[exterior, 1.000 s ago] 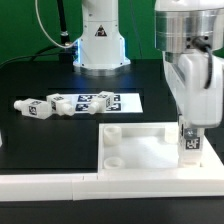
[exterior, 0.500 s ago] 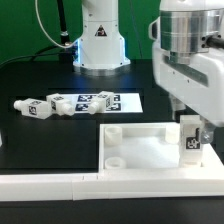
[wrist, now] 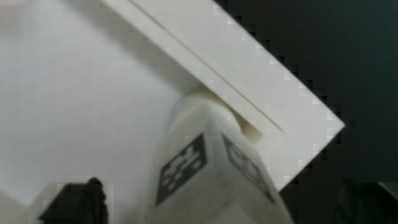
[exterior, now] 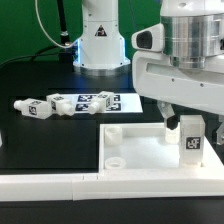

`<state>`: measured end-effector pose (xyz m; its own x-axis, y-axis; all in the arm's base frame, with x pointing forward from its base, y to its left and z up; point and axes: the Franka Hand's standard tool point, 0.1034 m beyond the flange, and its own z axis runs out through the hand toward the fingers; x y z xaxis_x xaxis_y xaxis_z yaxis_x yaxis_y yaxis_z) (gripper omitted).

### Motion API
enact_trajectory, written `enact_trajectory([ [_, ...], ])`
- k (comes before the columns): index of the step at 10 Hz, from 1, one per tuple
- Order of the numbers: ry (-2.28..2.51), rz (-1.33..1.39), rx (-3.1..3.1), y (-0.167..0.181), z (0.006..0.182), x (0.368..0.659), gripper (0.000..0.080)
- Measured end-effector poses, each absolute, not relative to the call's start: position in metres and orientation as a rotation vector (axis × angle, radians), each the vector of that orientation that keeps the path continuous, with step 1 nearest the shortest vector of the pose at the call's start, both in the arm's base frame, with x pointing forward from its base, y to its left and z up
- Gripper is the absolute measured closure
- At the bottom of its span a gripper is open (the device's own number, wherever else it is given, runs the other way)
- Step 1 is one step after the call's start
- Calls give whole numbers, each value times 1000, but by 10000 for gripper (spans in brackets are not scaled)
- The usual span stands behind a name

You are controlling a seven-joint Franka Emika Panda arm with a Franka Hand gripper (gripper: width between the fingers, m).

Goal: Assemble one leg

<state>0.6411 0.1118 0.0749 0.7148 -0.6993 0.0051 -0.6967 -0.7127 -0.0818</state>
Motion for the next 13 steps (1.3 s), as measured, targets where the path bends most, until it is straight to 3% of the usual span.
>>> enact_trajectory([
  [3, 565, -84, -3056, 119, 71, 639, 151],
  [4, 629, -83, -3042, 117, 71, 639, 151],
  [6, 652, -83, -3038, 117, 71, 639, 409],
  [7, 750, -82, -3013, 117, 71, 639, 409],
  [8, 856, -79, -2983, 117, 71, 639, 513],
  [13, 1790, -15, -2462, 114, 70, 642, 513],
])
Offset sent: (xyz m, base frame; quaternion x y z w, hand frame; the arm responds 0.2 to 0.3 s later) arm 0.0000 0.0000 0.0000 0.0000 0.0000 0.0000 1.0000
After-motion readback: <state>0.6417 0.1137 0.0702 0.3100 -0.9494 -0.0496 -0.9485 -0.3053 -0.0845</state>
